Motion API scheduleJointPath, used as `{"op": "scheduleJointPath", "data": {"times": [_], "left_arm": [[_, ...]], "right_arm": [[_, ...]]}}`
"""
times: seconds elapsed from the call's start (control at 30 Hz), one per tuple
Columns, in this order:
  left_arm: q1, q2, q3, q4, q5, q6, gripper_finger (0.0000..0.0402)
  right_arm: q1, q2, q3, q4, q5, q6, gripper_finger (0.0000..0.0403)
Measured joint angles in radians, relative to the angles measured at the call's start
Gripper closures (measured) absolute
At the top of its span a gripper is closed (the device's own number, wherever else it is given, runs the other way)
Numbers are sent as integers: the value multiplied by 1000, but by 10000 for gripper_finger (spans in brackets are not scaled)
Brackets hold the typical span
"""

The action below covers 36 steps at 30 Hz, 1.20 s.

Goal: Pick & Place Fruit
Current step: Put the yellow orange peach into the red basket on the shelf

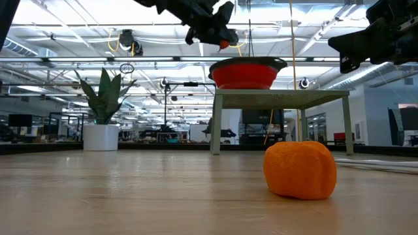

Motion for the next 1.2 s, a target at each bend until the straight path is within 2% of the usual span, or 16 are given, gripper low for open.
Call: {"op": "scheduleJointPath", "data": {"times": [0.37,0.7,0.8,1.2], "left_arm": [[-11,33,0,-40,30,62,282],[-2,54,0,-43,41,-16,282],[0,79,-1,-37,72,-17,282],[9,85,-1,-13,68,-8,282]], "right_arm": [[0,0,0,-1,122,0,403],[0,0,0,0,123,0,403],[0,0,0,-2,123,0,403],[0,0,0,-1,123,0,403]]}}
